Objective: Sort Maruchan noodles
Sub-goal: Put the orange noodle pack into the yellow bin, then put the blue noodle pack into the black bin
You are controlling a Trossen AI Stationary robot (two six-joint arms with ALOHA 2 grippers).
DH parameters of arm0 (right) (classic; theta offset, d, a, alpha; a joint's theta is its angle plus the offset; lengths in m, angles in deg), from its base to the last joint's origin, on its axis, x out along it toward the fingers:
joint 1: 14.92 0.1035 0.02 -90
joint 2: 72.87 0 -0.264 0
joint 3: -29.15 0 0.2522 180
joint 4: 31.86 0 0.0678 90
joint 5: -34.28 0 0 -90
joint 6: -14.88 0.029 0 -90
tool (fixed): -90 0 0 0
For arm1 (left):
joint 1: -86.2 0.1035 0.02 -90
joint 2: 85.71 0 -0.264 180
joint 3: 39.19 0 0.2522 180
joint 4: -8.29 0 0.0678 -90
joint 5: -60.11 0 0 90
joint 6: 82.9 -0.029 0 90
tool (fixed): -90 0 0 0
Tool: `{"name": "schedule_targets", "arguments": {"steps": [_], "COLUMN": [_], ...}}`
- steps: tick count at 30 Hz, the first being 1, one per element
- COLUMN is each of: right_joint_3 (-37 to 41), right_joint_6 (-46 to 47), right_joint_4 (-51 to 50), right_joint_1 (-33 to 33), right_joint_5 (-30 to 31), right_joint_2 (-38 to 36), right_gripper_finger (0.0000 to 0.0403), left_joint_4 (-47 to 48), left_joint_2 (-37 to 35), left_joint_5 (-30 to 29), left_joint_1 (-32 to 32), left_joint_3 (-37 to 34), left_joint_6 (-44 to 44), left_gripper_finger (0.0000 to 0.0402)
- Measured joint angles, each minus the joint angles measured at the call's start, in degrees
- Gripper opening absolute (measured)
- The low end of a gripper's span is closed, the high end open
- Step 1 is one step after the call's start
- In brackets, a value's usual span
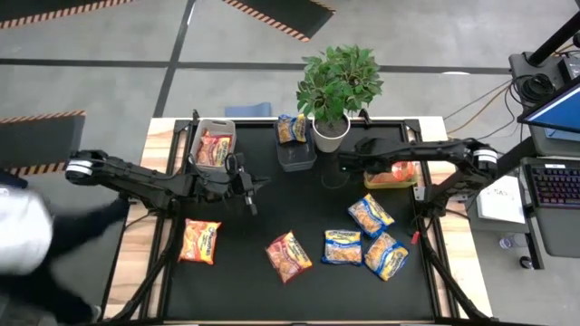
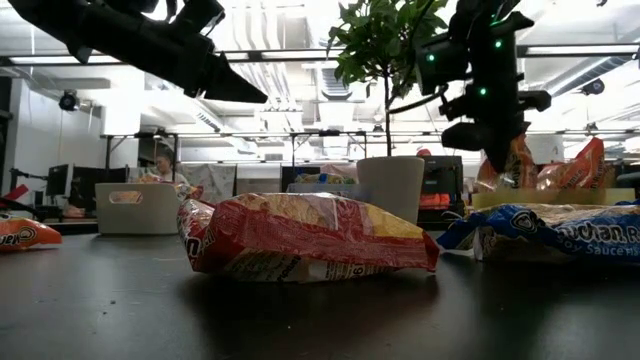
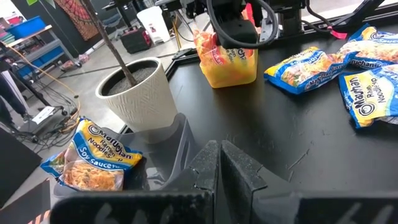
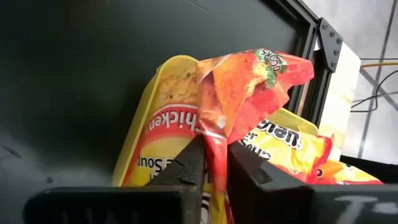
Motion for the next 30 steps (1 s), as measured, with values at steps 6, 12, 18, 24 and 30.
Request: {"name": "schedule_targets", "arguments": {"steps": [6, 12, 18, 24, 30], "right_joint_3": [0.0, -2.0, -4.6, -4.8, -4.5], "right_joint_6": [-0.4, -0.9, -3.0, -3.8, -4.8], "right_joint_4": [-0.1, -1.5, -1.9, 0.0, 3.8], "right_joint_1": [0.0, 0.0, 0.7, 5.8, 14.9], "right_joint_5": [-0.2, -0.3, -0.4, -1.1, -10.1], "right_joint_2": [0.2, -2.1, -6.1, -11.7, -13.7], "right_gripper_finger": [0.0099, 0.0152, 0.0178, 0.0178, 0.0166], "left_joint_4": [0.1, 0.6, 0.7, 0.6, -0.1], "left_joint_2": [0.0, 0.0, 1.0, 3.2, 4.6], "left_joint_5": [0.0, 0.0, 0.1, 0.1, 0.3], "left_joint_1": [0.0, 0.0, 0.0, 0.0, 0.0], "left_joint_3": [0.0, 0.0, 0.0, 0.0, 0.0], "left_joint_6": [0.6, 1.7, 3.2, 5.8, 9.2], "left_gripper_finger": [0.0000, 0.0000, 0.0000, 0.0000, 0.0000]}}
